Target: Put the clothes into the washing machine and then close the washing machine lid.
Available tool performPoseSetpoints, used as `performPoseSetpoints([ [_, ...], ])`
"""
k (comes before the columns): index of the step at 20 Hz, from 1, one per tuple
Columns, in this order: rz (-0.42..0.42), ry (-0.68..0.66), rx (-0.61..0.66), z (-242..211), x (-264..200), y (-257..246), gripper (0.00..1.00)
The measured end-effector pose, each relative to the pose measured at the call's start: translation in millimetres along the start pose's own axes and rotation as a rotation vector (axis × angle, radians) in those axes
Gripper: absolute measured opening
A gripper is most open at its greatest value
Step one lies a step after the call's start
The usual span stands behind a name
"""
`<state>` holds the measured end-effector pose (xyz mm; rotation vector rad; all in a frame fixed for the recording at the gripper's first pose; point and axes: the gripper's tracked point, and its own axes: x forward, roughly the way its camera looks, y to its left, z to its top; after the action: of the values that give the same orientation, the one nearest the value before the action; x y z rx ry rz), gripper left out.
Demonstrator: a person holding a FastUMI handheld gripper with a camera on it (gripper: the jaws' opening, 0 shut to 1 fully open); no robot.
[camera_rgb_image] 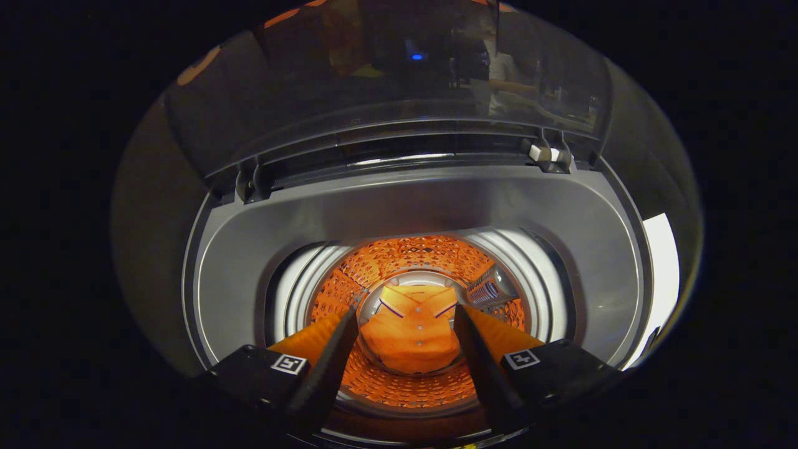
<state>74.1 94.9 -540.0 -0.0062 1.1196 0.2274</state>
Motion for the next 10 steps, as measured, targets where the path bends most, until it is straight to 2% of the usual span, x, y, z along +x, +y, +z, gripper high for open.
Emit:
performPoseSetpoints([
  [6,0.000,-0.042,0.015,4,-10,2,0.99],
  [10,0.010,-0.170,0.019,23,-41,8,0.99],
])
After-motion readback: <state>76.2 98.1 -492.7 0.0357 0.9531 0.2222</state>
